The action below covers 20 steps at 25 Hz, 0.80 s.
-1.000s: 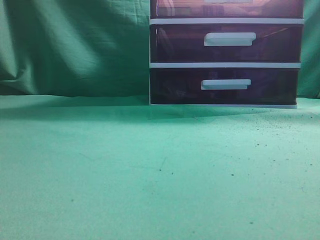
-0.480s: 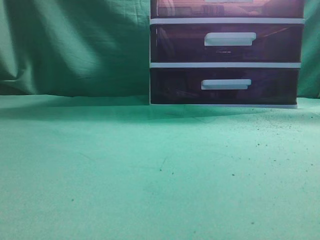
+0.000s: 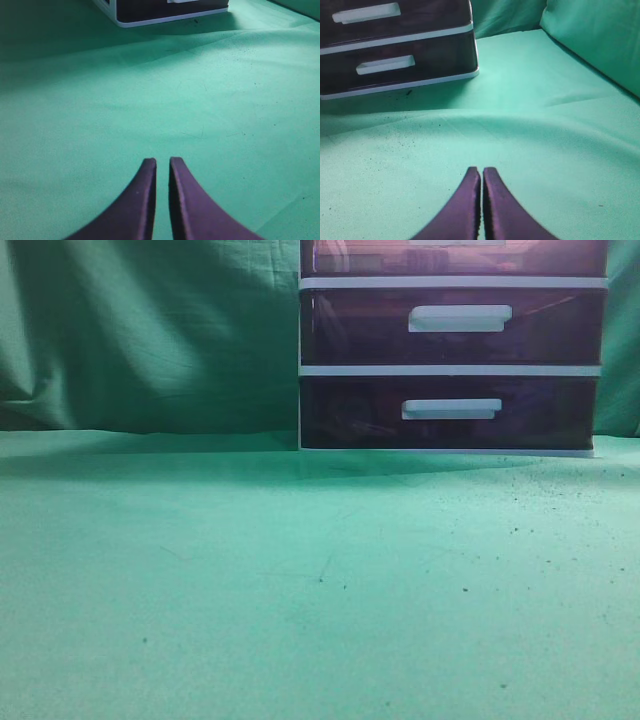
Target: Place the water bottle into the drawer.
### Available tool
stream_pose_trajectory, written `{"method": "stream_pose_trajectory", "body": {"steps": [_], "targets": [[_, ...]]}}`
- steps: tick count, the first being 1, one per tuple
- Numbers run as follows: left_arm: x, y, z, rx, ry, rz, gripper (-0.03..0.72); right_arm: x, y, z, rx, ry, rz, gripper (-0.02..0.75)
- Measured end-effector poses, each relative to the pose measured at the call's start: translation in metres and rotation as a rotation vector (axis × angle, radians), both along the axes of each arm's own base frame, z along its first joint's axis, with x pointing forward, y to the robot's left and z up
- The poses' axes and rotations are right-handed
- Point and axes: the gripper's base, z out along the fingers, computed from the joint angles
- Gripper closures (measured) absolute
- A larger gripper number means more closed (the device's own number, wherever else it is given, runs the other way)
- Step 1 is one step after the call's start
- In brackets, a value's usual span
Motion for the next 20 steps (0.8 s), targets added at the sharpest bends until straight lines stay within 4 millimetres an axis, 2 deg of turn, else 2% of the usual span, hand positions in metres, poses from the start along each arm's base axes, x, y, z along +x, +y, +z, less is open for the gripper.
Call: {"method": "stream_pose_trajectory", "body": {"steps": [20], "targets": [[0.0,0.0,0.0,0.0,0.0,0.0,0.615,-0.0004,0.0,-0.0011,0.015,0.013,-0.005,0.738]]}}
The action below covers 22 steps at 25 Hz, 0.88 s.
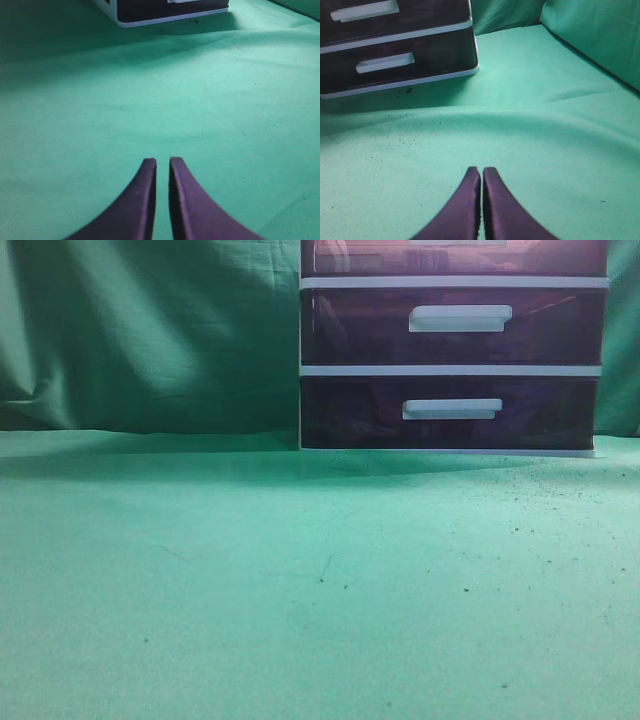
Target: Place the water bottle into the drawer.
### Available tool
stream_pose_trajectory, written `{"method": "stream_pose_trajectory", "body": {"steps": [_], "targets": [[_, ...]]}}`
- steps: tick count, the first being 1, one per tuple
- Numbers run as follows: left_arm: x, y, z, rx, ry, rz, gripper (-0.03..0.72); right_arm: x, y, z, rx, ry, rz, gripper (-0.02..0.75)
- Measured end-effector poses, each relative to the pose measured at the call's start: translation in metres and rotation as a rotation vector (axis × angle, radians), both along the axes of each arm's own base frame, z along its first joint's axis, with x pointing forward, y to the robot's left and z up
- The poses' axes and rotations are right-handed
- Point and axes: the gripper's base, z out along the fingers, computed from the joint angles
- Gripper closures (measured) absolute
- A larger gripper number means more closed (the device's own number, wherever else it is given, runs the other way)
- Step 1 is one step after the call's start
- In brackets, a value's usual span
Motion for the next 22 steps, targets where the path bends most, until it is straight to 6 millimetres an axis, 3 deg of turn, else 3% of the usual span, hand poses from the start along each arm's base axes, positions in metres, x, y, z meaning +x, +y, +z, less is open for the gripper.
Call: {"method": "stream_pose_trajectory", "body": {"steps": [6,12,17,22], "targets": [[0.006,0.01,-0.001,0.047,-0.124,0.179,0.615,0.0,0.0,0.0,0.001,0.0,0.0,0.738],[0.017,0.021,-0.024,0.086,-0.267,0.44,0.615,0.0,0.0,0.0,0.001,0.001,0.0,0.738],[0.015,0.03,-0.024,0.102,-0.27,0.587,0.615,0.0,0.0,0.0,0.002,0.001,-0.001,0.738],[0.012,0.035,-0.035,0.146,-0.155,0.647,0.615,0.0,0.0,0.0,0.002,0.004,-0.001,0.738]]}}
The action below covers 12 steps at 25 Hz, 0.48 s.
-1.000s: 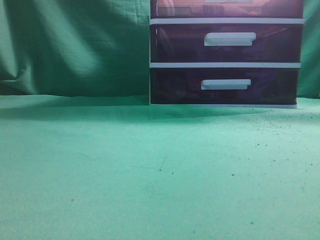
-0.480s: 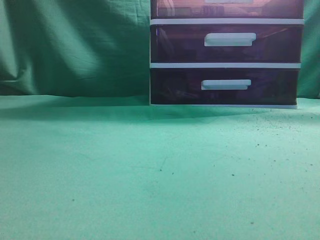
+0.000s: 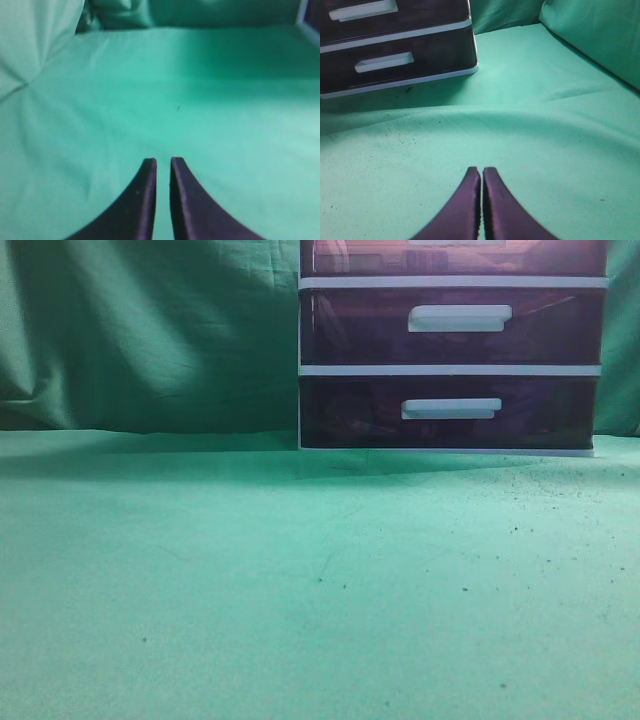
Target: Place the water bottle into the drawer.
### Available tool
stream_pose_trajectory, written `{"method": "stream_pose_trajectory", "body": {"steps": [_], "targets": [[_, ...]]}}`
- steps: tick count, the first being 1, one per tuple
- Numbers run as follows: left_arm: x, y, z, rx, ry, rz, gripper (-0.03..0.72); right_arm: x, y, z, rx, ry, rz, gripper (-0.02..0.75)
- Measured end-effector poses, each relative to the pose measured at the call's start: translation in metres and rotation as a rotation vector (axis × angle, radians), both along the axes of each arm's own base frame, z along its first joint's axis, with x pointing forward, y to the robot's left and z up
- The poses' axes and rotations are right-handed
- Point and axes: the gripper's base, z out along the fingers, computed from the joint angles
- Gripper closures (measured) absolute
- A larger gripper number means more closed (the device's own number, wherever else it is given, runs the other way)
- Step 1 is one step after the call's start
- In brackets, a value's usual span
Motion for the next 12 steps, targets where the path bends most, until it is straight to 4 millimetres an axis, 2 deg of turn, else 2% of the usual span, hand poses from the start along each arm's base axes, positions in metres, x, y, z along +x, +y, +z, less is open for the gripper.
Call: {"method": "stream_pose_trajectory", "body": {"steps": [12], "targets": [[-0.0013,0.0003,-0.0046,-0.01,0.051,0.005,0.615,0.0,0.0,0.0,0.0,0.0,0.0,0.738]]}}
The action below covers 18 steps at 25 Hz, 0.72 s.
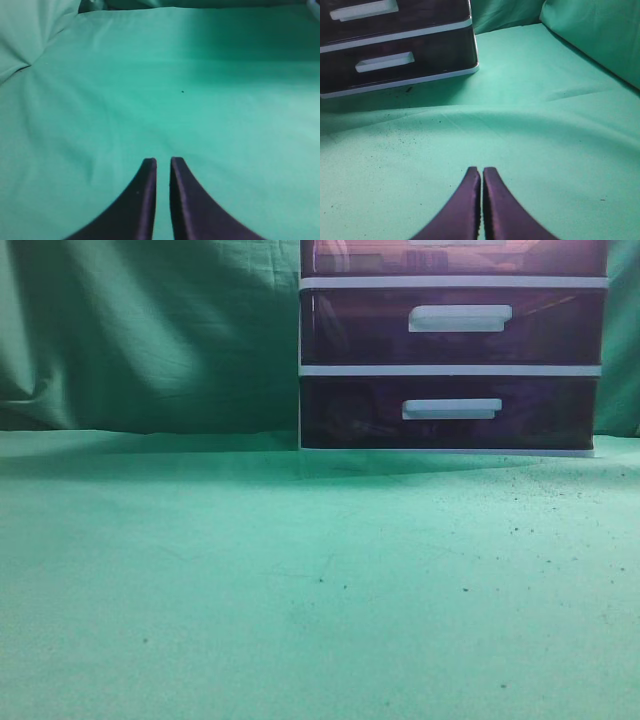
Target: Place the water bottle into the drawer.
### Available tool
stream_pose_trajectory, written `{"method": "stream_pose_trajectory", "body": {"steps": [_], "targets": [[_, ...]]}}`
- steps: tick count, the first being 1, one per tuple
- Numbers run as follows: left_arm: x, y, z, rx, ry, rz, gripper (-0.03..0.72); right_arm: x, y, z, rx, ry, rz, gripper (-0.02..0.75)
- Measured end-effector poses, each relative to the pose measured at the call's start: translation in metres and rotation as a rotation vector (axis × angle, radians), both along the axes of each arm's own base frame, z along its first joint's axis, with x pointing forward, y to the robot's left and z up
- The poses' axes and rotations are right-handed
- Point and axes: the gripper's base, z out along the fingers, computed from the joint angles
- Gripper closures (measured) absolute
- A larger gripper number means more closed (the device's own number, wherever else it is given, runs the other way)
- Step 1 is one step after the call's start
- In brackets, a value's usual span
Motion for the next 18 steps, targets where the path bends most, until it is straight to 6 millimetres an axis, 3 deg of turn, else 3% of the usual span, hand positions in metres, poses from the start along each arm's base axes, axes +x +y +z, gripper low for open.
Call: {"method": "stream_pose_trajectory", "body": {"steps": [6,18], "targets": [[0.0002,-0.0079,-0.0004,0.07,0.007,-0.11,0.615,0.0,0.0,0.0,0.0,0.0,0.0,0.738],[0.0002,-0.009,-0.0004,0.053,0.006,-0.118,0.615,0.0,0.0,0.0,0.007,0.0,-0.002,0.738]]}}
